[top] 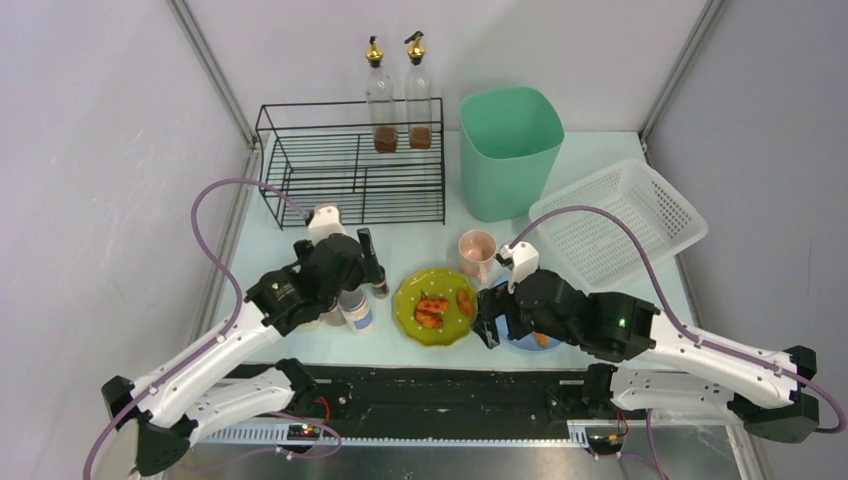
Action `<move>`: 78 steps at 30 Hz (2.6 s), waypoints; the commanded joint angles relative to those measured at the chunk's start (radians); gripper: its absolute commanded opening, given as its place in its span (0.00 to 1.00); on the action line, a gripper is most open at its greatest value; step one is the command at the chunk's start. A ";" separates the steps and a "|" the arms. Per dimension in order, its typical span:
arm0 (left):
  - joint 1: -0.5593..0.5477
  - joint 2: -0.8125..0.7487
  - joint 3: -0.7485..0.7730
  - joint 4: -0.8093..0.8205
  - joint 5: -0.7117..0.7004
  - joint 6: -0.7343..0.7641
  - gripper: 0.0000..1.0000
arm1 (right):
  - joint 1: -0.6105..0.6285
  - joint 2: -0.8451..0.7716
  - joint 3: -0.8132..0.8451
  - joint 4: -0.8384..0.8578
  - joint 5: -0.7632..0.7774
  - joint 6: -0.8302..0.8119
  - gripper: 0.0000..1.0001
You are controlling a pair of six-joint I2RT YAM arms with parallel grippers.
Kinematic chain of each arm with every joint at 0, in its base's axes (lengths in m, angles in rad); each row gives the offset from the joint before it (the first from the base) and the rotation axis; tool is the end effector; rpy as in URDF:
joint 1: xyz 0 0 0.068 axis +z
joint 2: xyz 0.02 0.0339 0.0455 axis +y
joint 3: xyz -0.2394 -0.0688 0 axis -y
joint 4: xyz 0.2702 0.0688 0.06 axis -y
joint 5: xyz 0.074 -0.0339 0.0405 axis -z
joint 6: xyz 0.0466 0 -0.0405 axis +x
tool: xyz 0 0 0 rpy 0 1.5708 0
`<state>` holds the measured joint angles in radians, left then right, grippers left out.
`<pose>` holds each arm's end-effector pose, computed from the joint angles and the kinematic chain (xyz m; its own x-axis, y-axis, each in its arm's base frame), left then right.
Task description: Clear the kitchen counter
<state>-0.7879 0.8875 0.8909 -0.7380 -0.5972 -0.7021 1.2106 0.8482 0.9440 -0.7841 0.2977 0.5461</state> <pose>0.1754 -0.1391 0.2846 -0.5494 -0.2049 -0.8100 -0.0825 0.9780 -0.1915 0.0891 0.1977 0.3033 -0.6145 -0.2229 -0.7568 -0.5800 0.7779 0.2419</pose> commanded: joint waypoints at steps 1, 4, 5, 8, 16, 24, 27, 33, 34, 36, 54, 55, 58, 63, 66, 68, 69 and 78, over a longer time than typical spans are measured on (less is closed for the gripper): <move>-0.007 -0.002 -0.020 -0.050 -0.010 -0.100 1.00 | 0.001 0.006 0.037 0.023 0.014 0.006 0.94; -0.007 0.000 -0.035 -0.065 -0.002 -0.102 1.00 | 0.000 0.013 0.034 0.026 0.023 0.001 0.94; -0.007 0.001 -0.039 -0.068 0.008 -0.099 1.00 | 0.001 0.013 0.031 0.031 0.027 0.001 0.95; -0.006 -0.001 -0.058 -0.074 0.027 -0.092 1.00 | -0.001 0.011 0.020 0.046 0.036 -0.001 0.95; -0.005 -0.022 -0.104 -0.100 0.097 -0.119 0.95 | -0.010 0.031 0.010 0.109 0.035 -0.029 0.95; -0.009 -0.026 -0.072 -0.175 0.115 -0.119 0.82 | -0.027 0.020 -0.008 0.093 0.039 -0.036 0.95; -0.013 -0.012 -0.071 -0.187 0.110 -0.115 0.78 | -0.033 0.000 -0.016 0.092 0.038 -0.035 0.96; -0.015 0.036 -0.056 -0.186 0.106 -0.090 0.69 | -0.045 0.002 -0.025 0.107 0.022 -0.038 0.96; -0.016 0.040 -0.049 -0.187 0.104 -0.080 0.67 | -0.045 0.006 -0.025 0.113 0.017 -0.039 0.96; -0.015 0.044 -0.022 -0.190 0.101 -0.066 0.61 | -0.046 0.013 -0.025 0.119 0.012 -0.042 0.96; -0.015 0.005 0.334 -0.279 0.031 0.152 0.00 | -0.071 -0.003 -0.024 0.125 -0.005 -0.063 0.96; -0.014 0.007 0.351 -0.278 0.016 0.177 0.00 | -0.072 -0.007 -0.024 0.126 -0.005 -0.063 0.96; -0.015 0.025 0.436 -0.277 -0.088 0.233 0.00 | -0.075 -0.014 -0.024 0.130 -0.006 -0.063 0.96; -0.012 0.111 0.567 -0.271 -0.199 0.337 0.00 | -0.075 -0.023 -0.024 0.132 -0.007 -0.064 0.96; 0.003 0.170 0.650 -0.259 -0.234 0.395 0.05 | -0.076 -0.030 -0.024 0.131 -0.008 -0.062 0.96; 0.014 0.213 0.677 -0.239 -0.232 0.416 0.06 | -0.075 -0.033 -0.025 0.130 -0.005 -0.061 0.96; 0.017 0.220 0.687 -0.223 -0.228 0.420 0.05 | -0.075 -0.033 -0.024 0.132 -0.003 -0.064 0.95; 0.036 0.249 0.731 -0.168 -0.046 0.426 0.04 | -0.086 -0.045 -0.024 0.271 -0.050 -0.147 0.95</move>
<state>-0.7597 1.1477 1.5425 -0.9928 -0.7200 -0.3115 1.1294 0.8242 0.9180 -0.6361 0.2775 0.4725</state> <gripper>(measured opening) 0.626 0.955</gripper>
